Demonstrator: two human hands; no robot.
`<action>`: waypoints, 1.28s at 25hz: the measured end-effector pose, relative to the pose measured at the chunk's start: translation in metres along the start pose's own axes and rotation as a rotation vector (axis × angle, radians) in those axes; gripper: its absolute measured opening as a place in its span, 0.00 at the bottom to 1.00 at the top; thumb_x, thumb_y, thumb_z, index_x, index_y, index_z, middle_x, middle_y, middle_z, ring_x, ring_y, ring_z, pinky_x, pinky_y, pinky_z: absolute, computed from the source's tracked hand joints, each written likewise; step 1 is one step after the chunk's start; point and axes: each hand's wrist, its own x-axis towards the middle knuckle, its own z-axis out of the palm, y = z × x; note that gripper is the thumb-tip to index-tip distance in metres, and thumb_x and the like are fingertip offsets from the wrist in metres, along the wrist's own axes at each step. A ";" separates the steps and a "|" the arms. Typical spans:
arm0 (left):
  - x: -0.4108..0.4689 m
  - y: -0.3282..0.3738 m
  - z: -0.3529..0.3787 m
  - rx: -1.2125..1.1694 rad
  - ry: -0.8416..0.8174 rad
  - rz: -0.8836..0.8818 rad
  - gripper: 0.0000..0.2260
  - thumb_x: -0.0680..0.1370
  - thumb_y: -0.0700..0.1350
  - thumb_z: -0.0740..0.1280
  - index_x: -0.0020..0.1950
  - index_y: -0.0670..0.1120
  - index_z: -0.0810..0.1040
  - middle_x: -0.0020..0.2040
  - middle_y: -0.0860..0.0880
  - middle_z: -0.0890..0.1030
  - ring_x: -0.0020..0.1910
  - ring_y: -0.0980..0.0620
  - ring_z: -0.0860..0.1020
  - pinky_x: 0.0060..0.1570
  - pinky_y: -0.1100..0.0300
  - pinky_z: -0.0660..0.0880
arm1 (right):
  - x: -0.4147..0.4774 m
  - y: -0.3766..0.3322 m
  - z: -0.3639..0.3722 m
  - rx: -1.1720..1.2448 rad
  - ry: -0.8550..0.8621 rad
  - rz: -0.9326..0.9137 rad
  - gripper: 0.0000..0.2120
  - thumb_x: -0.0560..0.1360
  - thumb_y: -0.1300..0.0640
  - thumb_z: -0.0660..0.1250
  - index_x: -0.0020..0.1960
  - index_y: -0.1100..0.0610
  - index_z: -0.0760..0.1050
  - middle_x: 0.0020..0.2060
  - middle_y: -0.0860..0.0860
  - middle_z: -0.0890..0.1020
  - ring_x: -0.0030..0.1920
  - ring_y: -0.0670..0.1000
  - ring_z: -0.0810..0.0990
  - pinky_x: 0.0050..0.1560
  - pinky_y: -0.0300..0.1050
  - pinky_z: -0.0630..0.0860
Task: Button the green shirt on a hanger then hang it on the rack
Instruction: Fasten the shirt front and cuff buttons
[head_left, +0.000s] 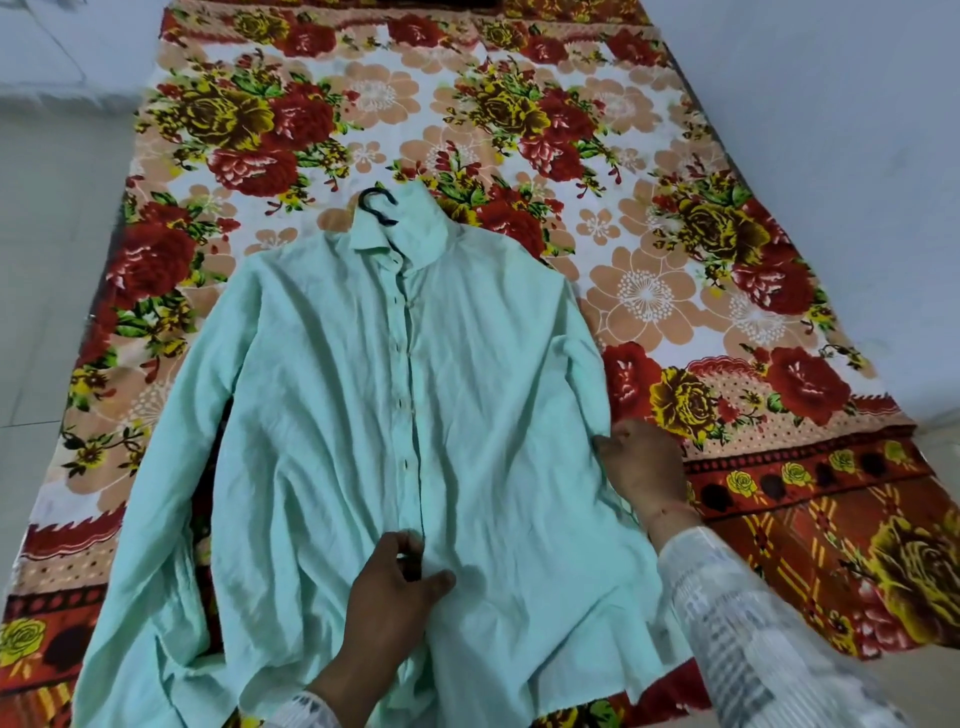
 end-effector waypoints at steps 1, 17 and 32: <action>0.003 -0.001 0.000 0.045 0.004 0.000 0.19 0.70 0.41 0.83 0.53 0.54 0.78 0.48 0.49 0.85 0.49 0.49 0.84 0.43 0.60 0.75 | 0.016 0.003 -0.006 -0.047 -0.006 0.007 0.10 0.77 0.51 0.71 0.48 0.58 0.86 0.44 0.55 0.88 0.47 0.60 0.85 0.47 0.49 0.80; -0.018 0.114 0.180 0.617 -0.206 0.728 0.16 0.72 0.59 0.76 0.52 0.58 0.74 0.42 0.57 0.80 0.39 0.57 0.80 0.40 0.59 0.76 | 0.073 0.116 -0.061 0.142 0.109 -0.011 0.24 0.74 0.60 0.74 0.67 0.58 0.73 0.54 0.62 0.84 0.55 0.65 0.84 0.52 0.56 0.82; 0.020 0.120 0.229 0.540 -0.260 0.387 0.07 0.73 0.42 0.79 0.42 0.55 0.86 0.37 0.58 0.85 0.38 0.61 0.81 0.39 0.66 0.73 | 0.006 0.141 -0.069 0.098 0.362 -0.298 0.19 0.73 0.61 0.72 0.64 0.56 0.78 0.63 0.56 0.77 0.64 0.58 0.76 0.62 0.50 0.75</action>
